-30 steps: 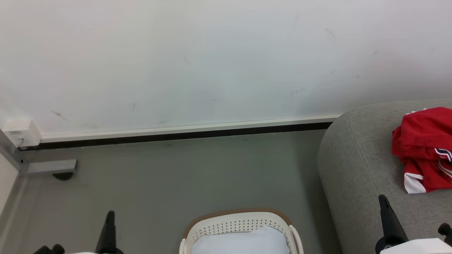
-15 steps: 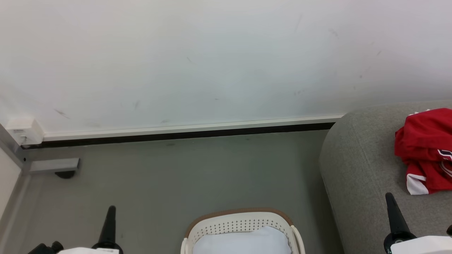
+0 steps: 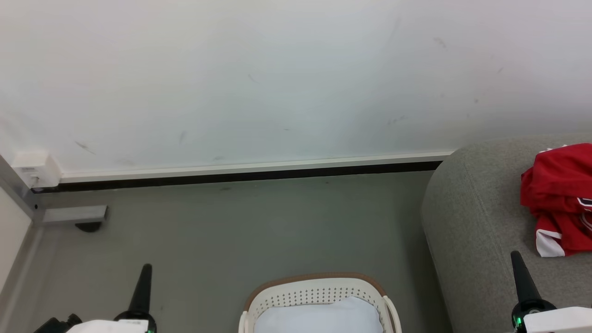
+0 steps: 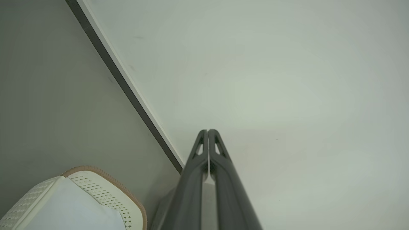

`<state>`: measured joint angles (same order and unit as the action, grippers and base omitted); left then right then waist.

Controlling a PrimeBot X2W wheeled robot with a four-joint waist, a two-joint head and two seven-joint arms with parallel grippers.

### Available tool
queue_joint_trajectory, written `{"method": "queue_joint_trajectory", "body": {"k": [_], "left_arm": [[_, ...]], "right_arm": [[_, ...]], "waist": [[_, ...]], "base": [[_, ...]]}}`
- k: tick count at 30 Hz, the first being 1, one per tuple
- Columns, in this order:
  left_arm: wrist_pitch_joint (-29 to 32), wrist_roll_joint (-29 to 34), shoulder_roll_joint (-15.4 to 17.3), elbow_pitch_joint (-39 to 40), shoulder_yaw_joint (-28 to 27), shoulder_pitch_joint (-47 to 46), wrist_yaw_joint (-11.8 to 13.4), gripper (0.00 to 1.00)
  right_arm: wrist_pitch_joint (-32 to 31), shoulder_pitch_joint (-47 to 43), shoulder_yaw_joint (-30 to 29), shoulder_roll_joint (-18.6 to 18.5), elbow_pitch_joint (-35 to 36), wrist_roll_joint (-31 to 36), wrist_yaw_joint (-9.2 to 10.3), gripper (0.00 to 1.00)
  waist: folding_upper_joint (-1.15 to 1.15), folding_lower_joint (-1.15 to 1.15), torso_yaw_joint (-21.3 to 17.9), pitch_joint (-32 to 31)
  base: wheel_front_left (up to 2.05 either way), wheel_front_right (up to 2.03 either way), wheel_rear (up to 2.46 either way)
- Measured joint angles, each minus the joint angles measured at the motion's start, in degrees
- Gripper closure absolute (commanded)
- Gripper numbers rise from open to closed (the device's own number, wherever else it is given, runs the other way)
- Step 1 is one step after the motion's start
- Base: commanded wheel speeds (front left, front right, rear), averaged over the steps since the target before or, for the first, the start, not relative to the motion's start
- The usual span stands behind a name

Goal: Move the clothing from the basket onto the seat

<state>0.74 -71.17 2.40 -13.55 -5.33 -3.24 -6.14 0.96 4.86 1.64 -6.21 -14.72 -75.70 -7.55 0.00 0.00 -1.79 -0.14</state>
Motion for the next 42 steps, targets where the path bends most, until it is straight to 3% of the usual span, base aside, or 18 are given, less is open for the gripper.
{"method": "queue_joint_trajectory", "body": {"k": [42], "left_arm": [[5.20,-17.93,0.18,-0.76,-1.09,-2.74,-0.99,1.00]], "right_arm": [[-4.99,1.01,-5.17,1.41,0.23,-15.91,0.00,1.00]], "waist": [[0.00,0.00,1.50,0.13]], "base": [[0.00,0.00,0.00]]}}
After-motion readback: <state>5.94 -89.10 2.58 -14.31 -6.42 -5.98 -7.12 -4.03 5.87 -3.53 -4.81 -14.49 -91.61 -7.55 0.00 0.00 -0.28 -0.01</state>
